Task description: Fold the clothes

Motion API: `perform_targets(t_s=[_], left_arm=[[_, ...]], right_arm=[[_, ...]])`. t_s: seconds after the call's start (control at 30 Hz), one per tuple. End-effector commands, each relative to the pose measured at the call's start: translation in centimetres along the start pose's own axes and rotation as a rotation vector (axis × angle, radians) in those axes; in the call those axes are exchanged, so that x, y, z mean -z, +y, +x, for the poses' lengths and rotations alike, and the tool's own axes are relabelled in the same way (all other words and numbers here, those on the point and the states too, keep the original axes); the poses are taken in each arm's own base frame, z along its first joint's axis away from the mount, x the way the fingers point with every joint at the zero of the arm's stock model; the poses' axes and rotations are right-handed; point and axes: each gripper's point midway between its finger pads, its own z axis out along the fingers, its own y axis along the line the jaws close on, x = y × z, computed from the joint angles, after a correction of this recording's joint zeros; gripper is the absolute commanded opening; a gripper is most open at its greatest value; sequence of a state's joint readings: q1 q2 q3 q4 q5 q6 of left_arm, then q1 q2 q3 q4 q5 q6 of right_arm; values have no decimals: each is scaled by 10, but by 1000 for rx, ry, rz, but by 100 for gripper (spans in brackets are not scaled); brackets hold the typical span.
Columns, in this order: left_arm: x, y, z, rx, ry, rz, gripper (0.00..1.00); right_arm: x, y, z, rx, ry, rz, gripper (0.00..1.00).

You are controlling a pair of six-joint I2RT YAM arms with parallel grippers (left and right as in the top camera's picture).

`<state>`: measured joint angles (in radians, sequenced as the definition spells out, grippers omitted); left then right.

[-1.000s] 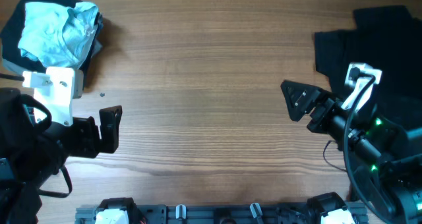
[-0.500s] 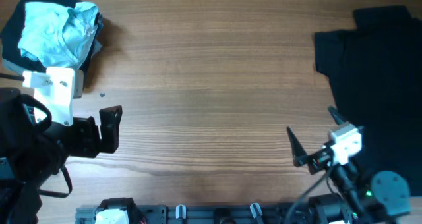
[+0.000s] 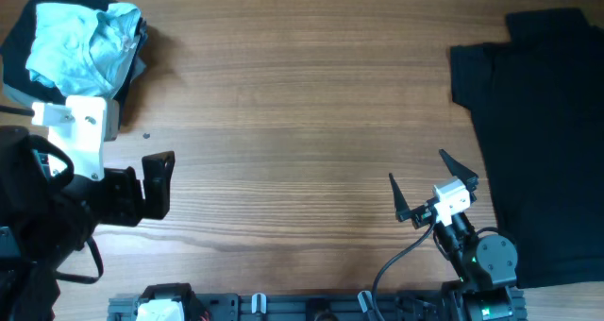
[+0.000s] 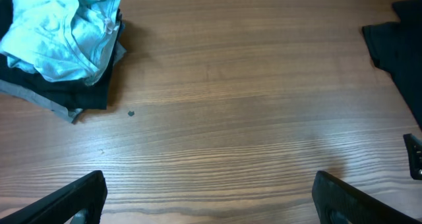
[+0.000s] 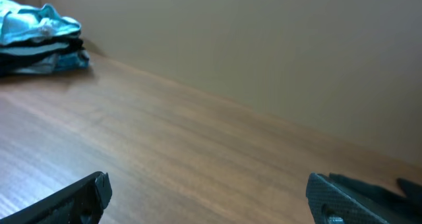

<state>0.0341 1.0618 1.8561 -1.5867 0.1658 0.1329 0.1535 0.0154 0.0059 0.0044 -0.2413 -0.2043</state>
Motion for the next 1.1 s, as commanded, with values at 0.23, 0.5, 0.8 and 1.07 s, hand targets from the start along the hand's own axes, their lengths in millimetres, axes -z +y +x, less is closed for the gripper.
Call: perform_targets(t_s=[0.23,0.5,0.8,1.07], left_arm=[[1,-4,-1,5,-5,20,100],[1,-4,-1,5,-5,20,100],[1,-4,-1,5,-5,20,100],[1,-4,-1,5,-5,20,100]], right_arm=[[-8,-1,40,-32,171,7,100],[-8,-6,52,-39,226,34,100],[0,-14,1,7,11,80,100],[1,-15,-2,10,-3,87,100]])
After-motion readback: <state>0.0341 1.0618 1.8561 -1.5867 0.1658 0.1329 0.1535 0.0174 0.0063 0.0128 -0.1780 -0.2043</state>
